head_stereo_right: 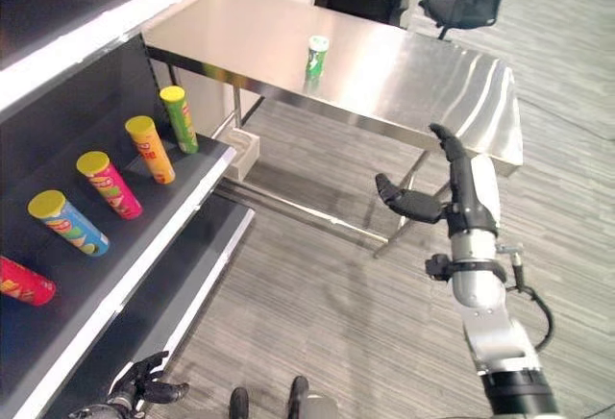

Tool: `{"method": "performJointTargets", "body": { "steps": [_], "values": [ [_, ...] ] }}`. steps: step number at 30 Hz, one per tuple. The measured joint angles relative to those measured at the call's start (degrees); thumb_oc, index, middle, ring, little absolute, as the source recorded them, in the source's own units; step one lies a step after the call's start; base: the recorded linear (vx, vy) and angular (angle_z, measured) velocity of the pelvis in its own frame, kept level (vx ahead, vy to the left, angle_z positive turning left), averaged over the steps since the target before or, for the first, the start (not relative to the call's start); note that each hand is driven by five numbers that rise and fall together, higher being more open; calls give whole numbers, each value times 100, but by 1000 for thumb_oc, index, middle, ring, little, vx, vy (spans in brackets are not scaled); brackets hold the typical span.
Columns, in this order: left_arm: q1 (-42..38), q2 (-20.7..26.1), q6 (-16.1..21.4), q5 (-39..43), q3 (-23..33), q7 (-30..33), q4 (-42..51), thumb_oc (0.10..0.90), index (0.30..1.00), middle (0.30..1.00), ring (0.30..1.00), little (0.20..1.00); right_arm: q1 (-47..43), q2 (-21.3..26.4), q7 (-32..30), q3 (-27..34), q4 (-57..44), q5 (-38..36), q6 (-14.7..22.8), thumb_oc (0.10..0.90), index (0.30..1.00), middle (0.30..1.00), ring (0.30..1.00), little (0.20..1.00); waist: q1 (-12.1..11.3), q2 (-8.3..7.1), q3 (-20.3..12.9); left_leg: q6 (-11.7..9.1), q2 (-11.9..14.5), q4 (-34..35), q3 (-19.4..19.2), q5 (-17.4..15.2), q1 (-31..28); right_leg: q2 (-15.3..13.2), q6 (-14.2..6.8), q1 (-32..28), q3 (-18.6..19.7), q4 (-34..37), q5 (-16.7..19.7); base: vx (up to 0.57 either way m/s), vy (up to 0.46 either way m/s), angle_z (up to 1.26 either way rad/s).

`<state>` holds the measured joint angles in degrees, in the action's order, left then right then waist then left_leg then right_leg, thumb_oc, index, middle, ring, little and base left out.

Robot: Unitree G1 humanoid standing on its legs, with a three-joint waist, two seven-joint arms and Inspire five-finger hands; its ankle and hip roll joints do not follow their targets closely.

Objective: Put the goods on the table back onto the shelves and tidy them up.

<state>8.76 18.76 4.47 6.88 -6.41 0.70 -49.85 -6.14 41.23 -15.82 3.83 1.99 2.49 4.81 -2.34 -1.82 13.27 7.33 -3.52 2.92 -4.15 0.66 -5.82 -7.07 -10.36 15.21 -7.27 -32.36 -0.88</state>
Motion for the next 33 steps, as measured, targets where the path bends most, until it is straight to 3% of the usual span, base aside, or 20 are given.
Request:
{"method": "performJointTargets", "body": {
  "steps": [1, 3, 5, 6, 7, 8, 10, 11, 13, 15, 19, 20, 21, 24, 25, 26, 28, 29, 32, 33],
  "values": [
    [-25, 20, -17, 5, 6, -3, -31, 800, 900, 900, 900, 900, -6, 8, -7, -3, -26, 6, 3, 800, 900, 900, 900, 900, -22, -55, 39, -10, -41, -107, 35, -101, 31, -168, -2, 163, 15, -167, -6, 185, -45, 0],
    [8, 21, -110, 36, 57, 1, -30, 800, 900, 900, 900, 900, -5, 13, -4, -10, -66, 65, 1, 800, 900, 900, 900, 900, -41, -90, 100, -35, -85, -89, 45, -64, 66, -387, 10, 133, 21, 363, -37, 286, -152, 3],
    [-121, 2, -118, 123, 91, 6, -202, 800, 900, 900, 900, 900, -87, 46, -7, -2, -73, 103, 8, 800, 900, 900, 900, 900, -74, -60, 183, -111, -97, -38, 165, -42, 181, -475, -78, 131, 157, 2044, 5, 382, -191, 12],
    [-207, -10, -113, 175, 132, 9, -281, 800, 900, 900, 900, 900, -83, 47, -21, -1, -67, 104, 7, 800, 900, 900, 900, 900, -55, -65, 189, -153, -99, -74, 221, -80, 285, -484, -234, 144, 252, 2849, 140, 201, -88, 20],
    [-222, -14, -112, 185, 149, 8, -305, 800, 900, 900, 900, 900, -83, 48, -21, 1, -66, 104, 6, 800, 900, 900, 900, 900, -53, -66, 190, -150, -106, -74, 232, -85, 307, -479, -252, 140, 274, 3024, 168, 282, -138, 61],
    [-292, -61, -117, 204, 218, 22, -312, 800, 900, 900, 900, 900, 14, 57, -21, 37, -68, 114, -27, 800, 900, 900, 900, 900, 31, -66, 302, -180, -136, -41, 539, -124, 230, -543, -390, 101, 197, 3840, 421, 269, -138, 78],
    [-141, -83, -107, 200, 208, 12, -125, 800, 900, 900, 900, 900, 305, 68, -21, 108, -84, 133, -39, 800, 900, 900, 900, 900, 44, -145, 289, -333, -104, 112, 869, -284, -204, -513, -240, -213, -75, 3825, 670, 497, -309, 107],
    [-45, -117, -114, 203, 214, 12, -62, 800, 900, 900, 900, 900, 388, 73, -17, 214, -77, 142, -46, 800, 900, 900, 900, 900, 55, -187, 262, -439, -69, 224, 1077, -357, -402, -495, -54, -413, -117, 3689, 816, 493, -339, 111],
    [125, -313, -99, 214, 197, 16, 177, 800, 900, 900, 900, 900, 486, 150, -32, 478, -75, 143, -82, 800, 900, 900, 900, 900, 156, 32, 107, -746, 364, 201, 1300, -467, -501, -188, 316, -502, -362, 3448, 1257, 282, -242, 88],
    [232, -486, -102, 259, 217, 5, 283, 800, 900, 900, 900, 900, 403, 354, -24, 545, -63, 137, -95, 800, 900, 900, 900, 900, 96, 278, -16, -1003, 808, 146, 1229, -571, -583, 249, 675, -670, -472, 3484, 1219, 242, -249, 22],
    [314, -500, -107, 433, 219, -18, 518, 800, 900, 900, 900, 900, 74, 851, -24, 671, -65, 92, -5, 800, 900, 900, 900, 900, 27, 153, -54, -1124, 1165, -636, 1145, -582, -448, 737, 1081, -1002, -660, 3602, 1021, 174, -214, -10],
    [314, -490, -108, 434, 221, -18, 533, 800, 900, 900, 900, 900, -9, 855, -29, 751, -66, 67, 10, 800, 900, 900, 900, 900, 24, 96, -91, -1298, 1219, -1026, 1158, -554, -400, 839, 1212, -1170, -661, 3628, 913, 165, -180, -9],
    [314, -491, -106, 434, 220, -20, 544, 800, 900, 900, 900, 900, -7, 875, -31, 796, -66, 64, 22, 800, 900, 900, 900, 900, 22, 71, -110, -1328, 1230, -1315, 1203, -552, -319, 873, 1234, -1278, -657, 3648, 849, 215, -226, -1],
    [223, -467, -109, 429, 217, -42, 470, 800, 900, 900, 900, 900, 345, 912, -63, 1082, -68, 43, 84, 800, 900, 900, 900, 900, 42, -33, -197, -1827, 1247, -2225, 1470, -350, 18, 943, 1385, -1592, -698, 3647, 534, 97, -167, 32],
    [170, -435, -106, 428, 206, -42, 484, 800, 900, 900, 900, 900, 552, 908, -72, 1248, -97, 7, 84, 800, 900, 900, 900, 900, 62, -115, -232, -1978, 1256, -3132, 1426, -237, 573, 926, 1460, -1641, -821, 3662, 479, 6, -70, 46],
    [153, -422, -114, 425, 201, -45, 478, 800, 900, 900, 900, 900, 530, 912, -80, 1254, -98, -47, 82, 800, 900, 900, 900, 900, 86, -156, -241, -1965, 1254, -3498, 1336, -248, 867, 912, 1518, -1643, -882, 3664, 440, 66, -79, 44],
    [110, -404, -141, 420, 177, -84, 525, 800, 900, 900, 900, 900, 513, 884, -106, 1239, -101, -62, 80, 800, 900, 900, 900, 900, 184, -207, -210, -1801, 1265, -3189, 891, -507, 1301, 816, 1671, -1682, -992, 3708, 332, 80, 11, 56],
    [-106, -355, -203, 419, -50, -109, 517, 800, 900, 900, 900, 900, 529, 825, -148, 1247, -97, -82, 56, 800, 900, 900, 900, 900, 171, -229, -161, -1595, 1142, -1758, 151, -637, 1522, 668, 1604, -1687, -1203, 3762, 340, 49, 122, 73],
    [-204, -354, -204, 410, -310, -114, 566, 800, 900, 900, 900, 900, 497, 711, -187, 1159, -48, -80, 59, 800, 900, 900, 900, 900, 64, 4, -162, -1447, 847, -311, -46, -149, 1674, 691, 1450, -1754, -1279, 3765, 297, 40, 89, 20],
    [-152, -357, -208, 409, -333, -115, 601, 800, 900, 900, 900, 900, 501, 710, -187, 1106, -46, -66, 59, 800, 900, 900, 900, 900, 26, 71, -141, -1381, 803, -166, -76, 39, 1660, 734, 1432, -1780, -1259, 3766, 284, 62, 64, -31]
  ]
}}
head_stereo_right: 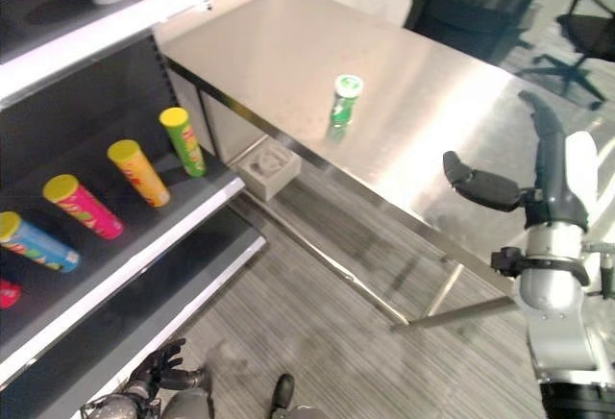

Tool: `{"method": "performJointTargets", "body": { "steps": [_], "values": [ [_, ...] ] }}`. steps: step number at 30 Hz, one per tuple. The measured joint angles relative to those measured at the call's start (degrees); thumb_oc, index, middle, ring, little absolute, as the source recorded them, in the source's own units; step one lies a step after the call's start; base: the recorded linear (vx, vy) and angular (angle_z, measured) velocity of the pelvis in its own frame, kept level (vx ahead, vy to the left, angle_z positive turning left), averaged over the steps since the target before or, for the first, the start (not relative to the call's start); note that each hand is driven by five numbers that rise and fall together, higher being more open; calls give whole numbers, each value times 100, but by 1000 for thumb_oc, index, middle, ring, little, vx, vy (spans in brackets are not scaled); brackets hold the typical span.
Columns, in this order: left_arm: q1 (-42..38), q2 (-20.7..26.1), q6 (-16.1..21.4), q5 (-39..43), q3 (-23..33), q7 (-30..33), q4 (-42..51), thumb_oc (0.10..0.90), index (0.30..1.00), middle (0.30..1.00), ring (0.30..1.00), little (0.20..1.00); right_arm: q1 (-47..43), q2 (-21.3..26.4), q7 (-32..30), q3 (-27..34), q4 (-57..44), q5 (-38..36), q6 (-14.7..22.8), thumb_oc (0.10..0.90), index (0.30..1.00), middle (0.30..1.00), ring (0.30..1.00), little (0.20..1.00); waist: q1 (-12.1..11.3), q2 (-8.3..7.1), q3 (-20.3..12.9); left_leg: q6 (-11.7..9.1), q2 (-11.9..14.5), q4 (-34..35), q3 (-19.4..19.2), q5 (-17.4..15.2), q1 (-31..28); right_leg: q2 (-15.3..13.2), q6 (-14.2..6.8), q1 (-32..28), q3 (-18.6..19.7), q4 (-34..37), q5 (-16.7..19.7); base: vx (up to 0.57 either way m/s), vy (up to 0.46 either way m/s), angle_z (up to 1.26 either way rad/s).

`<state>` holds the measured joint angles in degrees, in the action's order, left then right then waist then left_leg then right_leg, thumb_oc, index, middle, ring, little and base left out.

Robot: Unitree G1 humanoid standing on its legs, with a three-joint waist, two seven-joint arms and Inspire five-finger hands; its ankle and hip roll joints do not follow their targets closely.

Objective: Put the goods on the table back onto the shelves and tidy them up.

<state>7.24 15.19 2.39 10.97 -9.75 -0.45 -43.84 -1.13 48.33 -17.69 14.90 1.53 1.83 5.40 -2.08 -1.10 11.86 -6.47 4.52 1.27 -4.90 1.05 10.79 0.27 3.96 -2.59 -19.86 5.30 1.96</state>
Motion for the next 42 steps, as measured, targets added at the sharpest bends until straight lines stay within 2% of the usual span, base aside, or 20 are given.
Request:
{"method": "performJointTargets", "body": {
  "steps": [3, 4, 5, 7, 9, 11, 13, 14, 16, 19, 21, 22, 24, 26, 27, 29, 33, 36, 40, 42],
  "values": [
    [137, 9, -34, -3, 1, 8, -17, 800, 900, 900, 900, 900, 74, -13, 0, -38, -32, 32, -2, 800, 900, 900, 900, 900, 17, 126, -8, 71, -32, -147, 0, 172, -255, -11, -85, -69, 135, 29, -44, 106, 120, -27],
    [226, 5, -33, -29, -2, 2, -20, 800, 900, 900, 900, 900, 100, -64, -1, 24, -36, 72, -57, 800, 900, 900, 900, 900, 182, 248, -70, 153, -33, 226, -102, 267, -773, -33, -240, -117, 195, -5, -29, 80, 176, -8],
    [251, 9, -33, -37, -5, 4, -23, 800, 900, 900, 900, 900, 103, -156, -10, 105, -40, 83, -86, 800, 900, 900, 900, 900, 297, 284, -82, 279, -57, 438, -103, 468, -947, -57, -320, -154, 202, -6, -37, 43, 188, -14],
    [161, 73, -17, -41, -11, 2, 18, 800, 900, 900, 900, 900, 105, -282, -34, 133, -32, 199, -131, 800, 900, 900, 900, 900, 293, 192, -58, 565, -318, 406, -386, 475, -1067, -387, -634, -98, 433, -161, -82, 30, 255, -38],
    [82, 117, -16, -40, -1, 7, 46, 800, 900, 900, 900, 900, 96, -309, -30, 117, -27, 269, -133, 800, 900, 900, 900, 900, 270, 200, -45, 643, -428, 407, -425, 423, -1091, -541, -783, 34, 479, -395, -123, 3, 139, -29],
    [87, 165, -16, -36, 99, 11, 108, 800, 900, 900, 900, 900, 113, -376, -12, 51, -25, 366, -166, 800, 900, 900, 900, 900, 229, 203, -35, 749, -479, 406, -535, 347, -1189, -650, -931, 252, 620, -934, -290, 4, 139, -30],
    [91, 191, -20, -30, 170, 14, 106, 800, 900, 900, 900, 900, 116, -435, -12, 40, -26, 469, -202, 800, 900, 900, 900, 900, 141, 265, 23, 849, -465, 407, -684, 278, -1357, -787, -1157, 657, 671, -1957, -457, 7, 97, -38],
    [111, 249, -21, -29, 171, 14, 92, 800, 900, 900, 900, 900, 115, -452, -22, 40, -28, 512, -229, 800, 900, 900, 900, 900, 142, 237, 86, 925, -516, 407, -708, 233, -1516, -965, -1282, 938, 697, -2790, -539, 72, 3, -16],
    [122, 276, -26, -31, 217, 13, 30, 800, 900, 900, 900, 900, 115, -458, -23, 40, -54, 581, -233, 800, 900, 900, 900, 900, 133, 170, 119, 984, -588, 400, -729, 142, -1602, -1342, -1505, 1201, 736, -3265, -740, 121, -109, -4],
    [126, 294, -29, -32, 261, 15, -27, 800, 900, 900, 900, 900, 81, -458, -24, 30, -280, 614, -237, 800, 900, 900, 900, 900, 83, 161, 116, 982, -632, 400, -740, 119, -1554, -2006, -1621, 1118, 592, -1908, -461, 158, -172, -11],
    [86, 330, -29, -31, 313, 21, -137, 800, 900, 900, 900, 900, -82, -456, -25, -93, -392, 615, -231, 800, 900, 900, 900, 900, 69, 97, 135, 963, -632, 398, -710, 109, -1476, -2331, -1906, 1106, 738, -566, 28, 157, -142, -2],
    [112, 376, -32, -32, 341, 29, -150, 800, 900, 900, 900, 900, -114, -455, -24, -182, -455, 613, -229, 800, 900, 900, 900, 900, 56, 12, 175, 973, -608, 400, -632, 131, -1499, -2438, -1945, 1059, 784, 50, 453, 168, -172, 32],
    [189, 441, -29, -34, 348, 22, -48, 800, 900, 900, 900, 900, -47, -455, -21, -264, -444, 612, -232, 800, 900, 900, 900, 900, 83, -158, 150, 801, -557, 426, -416, 92, -1603, -2335, -1882, 880, 830, 46, 677, 197, -227, 60],
    [431, 655, -15, -34, 360, 15, 159, 800, 900, 900, 900, 900, -57, -455, -20, -433, -351, 606, -233, 800, 900, 900, 900, 900, -16, -591, -48, 540, -560, 430, -321, 46, -1685, -2164, -1877, 609, 591, 43, 657, 159, -243, 48],
    [479, 668, -24, -35, 360, 36, 103, 800, 900, 900, 900, 900, -127, -420, -18, -510, -233, 606, -217, 800, 900, 900, 900, 900, -46, -687, -134, 369, -459, 430, -222, 31, -1663, -2043, -1652, 579, 643, 15, 1047, 129, -212, 39],
    [563, 492, -25, -29, 340, 48, 182, 800, 900, 900, 900, 900, -230, -296, -13, -563, -55, 555, -218, 800, 900, 900, 900, 900, -65, -486, -250, 228, 35, 423, -79, 9, -1599, -1580, -1602, 499, 413, 6, 989, 70, -130, 34],
    [625, 155, -33, -29, 67, -41, 248, 800, 900, 900, 900, 900, -377, 110, 17, -544, 27, 417, -226, 800, 900, 900, 900, 900, -150, -242, -263, -17, 551, 396, -69, 164, -1535, -1003, -1173, 521, 216, -1, 906, 60, -113, 7],
    [436, 106, -23, 7, 60, -16, 263, 800, 900, 900, 900, 900, -662, 122, 34, -552, 305, 213, -214, 800, 900, 900, 900, 900, -4, -129, -224, -189, 633, 394, 82, 146, -1439, -924, -1152, 523, 91, 2, 841, 49, -96, 17],
    [116, 223, -15, 24, -146, 3, 371, 800, 900, 900, 900, 900, -1305, 122, 161, -1246, 1231, -343, -201, 800, 900, 900, 900, 900, -34, 108, -87, -196, 538, 397, 215, 121, -1257, -1044, -1224, 610, -20, 5, 796, 24, -8, 21],
    [128, 223, -8, 23, -148, 0, 362, 800, 900, 900, 900, 900, -1347, 123, 247, -1414, 1376, -460, -195, 800, 900, 900, 900, 900, -67, 131, -67, -206, 514, 396, 227, 131, -1150, -1047, -1199, 715, -33, 3, 820, -35, 35, 5]
  ]
}}
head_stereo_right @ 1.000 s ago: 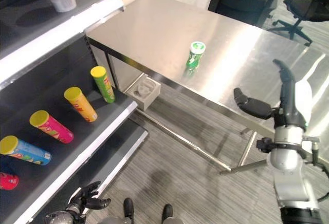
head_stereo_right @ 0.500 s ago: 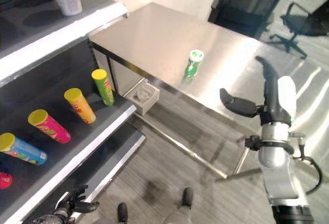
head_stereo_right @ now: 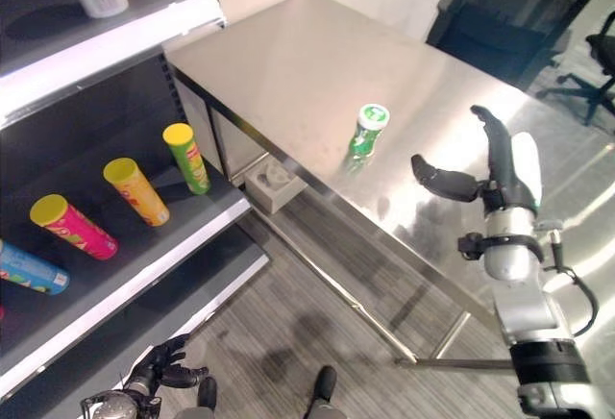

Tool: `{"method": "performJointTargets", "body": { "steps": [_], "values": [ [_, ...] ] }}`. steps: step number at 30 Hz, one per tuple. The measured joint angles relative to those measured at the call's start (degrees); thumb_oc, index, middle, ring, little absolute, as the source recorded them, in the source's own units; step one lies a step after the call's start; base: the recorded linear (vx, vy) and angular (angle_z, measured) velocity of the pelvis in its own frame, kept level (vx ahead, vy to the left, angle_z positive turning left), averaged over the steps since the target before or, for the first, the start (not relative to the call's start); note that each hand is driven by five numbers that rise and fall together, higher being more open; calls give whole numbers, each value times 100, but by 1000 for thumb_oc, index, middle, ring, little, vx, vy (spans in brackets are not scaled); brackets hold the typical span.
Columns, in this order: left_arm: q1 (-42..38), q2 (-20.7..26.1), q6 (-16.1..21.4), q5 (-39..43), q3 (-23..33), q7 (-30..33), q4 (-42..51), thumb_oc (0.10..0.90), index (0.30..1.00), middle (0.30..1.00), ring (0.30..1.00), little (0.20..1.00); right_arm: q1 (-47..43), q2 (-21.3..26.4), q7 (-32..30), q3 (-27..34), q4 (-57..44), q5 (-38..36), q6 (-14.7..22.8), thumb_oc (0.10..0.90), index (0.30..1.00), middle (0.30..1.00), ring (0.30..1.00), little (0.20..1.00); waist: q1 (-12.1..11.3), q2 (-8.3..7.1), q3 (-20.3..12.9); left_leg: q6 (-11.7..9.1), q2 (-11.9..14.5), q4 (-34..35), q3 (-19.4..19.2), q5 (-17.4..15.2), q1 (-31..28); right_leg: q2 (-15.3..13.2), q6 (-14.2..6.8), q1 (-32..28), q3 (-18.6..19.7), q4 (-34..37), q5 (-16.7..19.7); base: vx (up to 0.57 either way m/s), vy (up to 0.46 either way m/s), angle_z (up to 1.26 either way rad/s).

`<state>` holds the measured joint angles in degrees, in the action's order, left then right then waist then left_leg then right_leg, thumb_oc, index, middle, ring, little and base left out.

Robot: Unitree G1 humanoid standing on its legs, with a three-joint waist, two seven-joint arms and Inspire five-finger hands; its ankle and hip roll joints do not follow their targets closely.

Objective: Put the goods on the table back onto the shelves and tidy them up.

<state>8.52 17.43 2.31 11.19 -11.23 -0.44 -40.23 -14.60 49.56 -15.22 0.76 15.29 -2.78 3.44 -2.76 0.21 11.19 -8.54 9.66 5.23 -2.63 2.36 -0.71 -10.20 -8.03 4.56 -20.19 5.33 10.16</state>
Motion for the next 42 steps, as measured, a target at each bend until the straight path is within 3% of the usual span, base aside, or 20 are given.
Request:
{"method": "performJointTargets", "body": {
  "steps": [12, 27, 38, 39, 40, 42],
  "values": [
    [31, 0, 13, -19, 10, 0, -369, 800, 900, 900, 900, 900, -131, -99, 100, -29, 24, -104, -26, 800, 900, 900, 900, 900, -22, -52, 272, 25, -165, -1, 32, -4, 138, -174, 37, 91, -26, -1, 72, -12, 24, 3],
    [-4, 33, 44, 3, 14, 92, -311, 800, 900, 900, 900, 900, -1099, -402, -393, -264, 723, -79, -180, 800, 900, 900, 900, 900, -435, -90, 302, 52, -211, -3, 317, 29, 333, -235, 0, 90, -312, -1, 48, 11, 2, 9],
    [-16, 37, 136, 4, 69, 122, -234, 800, 900, 900, 900, 900, -1478, -476, -745, -267, 933, -187, -197, 800, 900, 900, 900, 900, -577, -80, 436, 69, -251, -3, 478, 48, 442, -267, -11, 106, -433, -1, 40, 3, 3, 6],
    [-16, 39, 136, 4, 70, 130, -235, 800, 900, 900, 900, 900, -1523, -510, -759, -267, 961, -205, -197, 499, 448, 448, 448, 448, -578, -79, 437, 69, -251, -3, 479, 48, 448, -268, -11, 107, -437, -1, 39, -10, -1, 6],
    [-23, 39, 137, 4, 70, 131, -234, 800, 900, 900, 900, 900, -1591, -531, -779, -266, 1018, -219, -196, 400, 300, 300, 300, 300, -578, -80, 437, 69, -256, -3, 479, 48, 454, -274, -11, 110, -443, -1, 39, 0, 0, 0],
    [-22, 40, 138, 4, 70, 131, -241, 800, 900, 900, 900, 900, -1774, -529, -842, -267, 1153, -227, -217, 400, 300, 300, 300, 300, -576, -80, 437, 69, -273, -3, 481, 48, 457, -290, -11, 111, -445, -1, 40, 0, 0, 0]
  ]
}}
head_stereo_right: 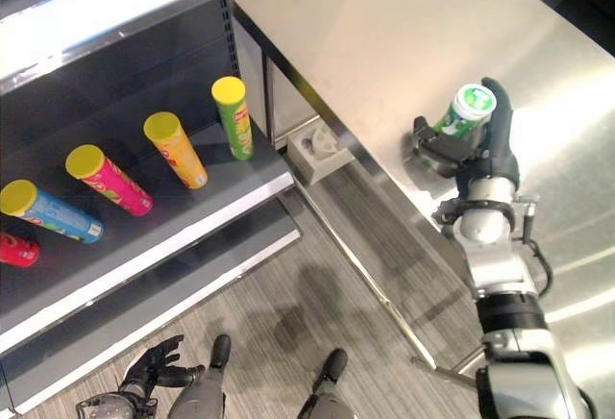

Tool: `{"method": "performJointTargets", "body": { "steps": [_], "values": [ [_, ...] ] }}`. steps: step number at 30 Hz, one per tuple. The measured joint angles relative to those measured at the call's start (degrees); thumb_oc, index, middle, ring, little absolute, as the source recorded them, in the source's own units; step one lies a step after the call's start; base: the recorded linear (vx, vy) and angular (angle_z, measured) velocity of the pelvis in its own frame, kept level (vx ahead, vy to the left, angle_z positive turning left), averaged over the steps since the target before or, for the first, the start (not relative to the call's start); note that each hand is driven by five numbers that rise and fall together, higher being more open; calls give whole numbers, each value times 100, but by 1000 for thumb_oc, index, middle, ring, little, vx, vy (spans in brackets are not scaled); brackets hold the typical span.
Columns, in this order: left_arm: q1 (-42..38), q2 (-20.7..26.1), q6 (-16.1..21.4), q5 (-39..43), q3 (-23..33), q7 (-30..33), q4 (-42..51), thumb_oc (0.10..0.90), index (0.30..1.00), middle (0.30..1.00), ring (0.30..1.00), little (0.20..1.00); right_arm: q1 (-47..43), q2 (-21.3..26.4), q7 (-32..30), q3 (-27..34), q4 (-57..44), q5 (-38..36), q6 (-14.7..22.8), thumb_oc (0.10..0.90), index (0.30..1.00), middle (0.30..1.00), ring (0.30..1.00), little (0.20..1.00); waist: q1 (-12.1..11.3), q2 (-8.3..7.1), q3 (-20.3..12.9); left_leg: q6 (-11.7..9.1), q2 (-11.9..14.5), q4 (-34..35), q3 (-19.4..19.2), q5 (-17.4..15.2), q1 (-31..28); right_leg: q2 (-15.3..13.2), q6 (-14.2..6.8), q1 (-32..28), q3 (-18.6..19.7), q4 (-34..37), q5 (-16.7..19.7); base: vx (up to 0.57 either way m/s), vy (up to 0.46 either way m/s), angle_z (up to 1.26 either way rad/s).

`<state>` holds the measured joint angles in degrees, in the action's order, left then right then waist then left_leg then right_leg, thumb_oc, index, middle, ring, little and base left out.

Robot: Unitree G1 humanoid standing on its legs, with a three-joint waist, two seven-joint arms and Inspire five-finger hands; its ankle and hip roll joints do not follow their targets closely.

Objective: Put the goods on the table back onto the shelves and tidy them up.

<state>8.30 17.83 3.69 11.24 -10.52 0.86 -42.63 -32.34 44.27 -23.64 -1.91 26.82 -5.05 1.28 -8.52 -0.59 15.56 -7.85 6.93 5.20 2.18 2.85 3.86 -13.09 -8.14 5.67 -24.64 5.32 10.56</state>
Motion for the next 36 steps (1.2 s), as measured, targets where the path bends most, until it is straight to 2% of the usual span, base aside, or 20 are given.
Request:
{"method": "performJointTargets", "body": {
  "steps": [12, 18, 24, 28, 29, 30, 32, 36],
  "values": [
    [-2, 1, 1, -5, 3, -2, 1, 800, 900, 900, 900, 900, -133, 23, -30, 16, -44, -3, -18, 400, 300, 300, 300, 300, -7, 0, 0, 1, -5, -1, 26, 1, -8, -7, 0, -33, -30, 0, 0, 0, 0, 0],
    [-6, 5, -8, -39, 11, -11, -4, 800, 900, 900, 900, 900, 291, 21, -14, 183, -410, 155, -31, 400, 300, 300, 300, 300, 17, 2, -2, 13, -22, 0, 42, 10, -65, -29, -3, -101, -31, 0, -2, 2, -1, 1],
    [12, 26, -36, -252, 237, -18, -85, 800, 900, 900, 900, 900, 866, -6, 47, 537, -1338, 250, -59, 400, 300, 300, 300, 300, 53, 32, -18, 14, -21, 0, 42, 11, -253, -36, -16, -303, -34, 1, -13, 14, -22, 0],
    [67, -9, -78, -268, 456, -48, -148, 800, 900, 900, 900, 900, 884, -7, 160, 770, -2581, 243, -41, 400, 300, 300, 300, 300, 115, 94, -54, 8, 23, 1, 81, 17, -361, -22, -19, -449, -55, 2, -16, 30, -76, 4],
    [79, -10, -103, -280, 460, -48, -173, 800, 900, 900, 900, 900, 881, -7, 191, 788, -2778, 244, 73, 400, 300, 300, 300, 300, 118, 119, -84, 8, 20, 1, 101, 15, -423, -20, -30, -517, -57, 2, -27, 19, -76, 22],
    [116, -12, -112, -283, 494, -57, -186, 800, 900, 900, 900, 900, 710, 17, 251, 795, -3112, 224, 366, 400, 300, 300, 300, 300, 113, 136, -144, 7, 35, 3, 175, 10, -546, -23, -56, -713, -110, 2, -76, 25, -121, 20],
    [217, -13, -113, -283, 506, -59, -187, 800, 900, 900, 900, 900, 584, 18, 264, 783, -3228, 211, 556, 400, 300, 300, 300, 300, 40, 103, -327, 6, 54, 2, 187, 11, -538, -10, -54, -715, -121, 2, -79, 10, -123, 11],
    [473, 2, -128, -276, 542, -130, -442, 800, 900, 900, 900, 900, 196, 30, 363, 655, -3222, -186, 669, 400, 300, 300, 300, 300, -44, -4, -690, -32, 119, 4, 356, 29, -607, 75, -24, -948, -289, 4, -155, -28, -128, 21]
  ]
}}
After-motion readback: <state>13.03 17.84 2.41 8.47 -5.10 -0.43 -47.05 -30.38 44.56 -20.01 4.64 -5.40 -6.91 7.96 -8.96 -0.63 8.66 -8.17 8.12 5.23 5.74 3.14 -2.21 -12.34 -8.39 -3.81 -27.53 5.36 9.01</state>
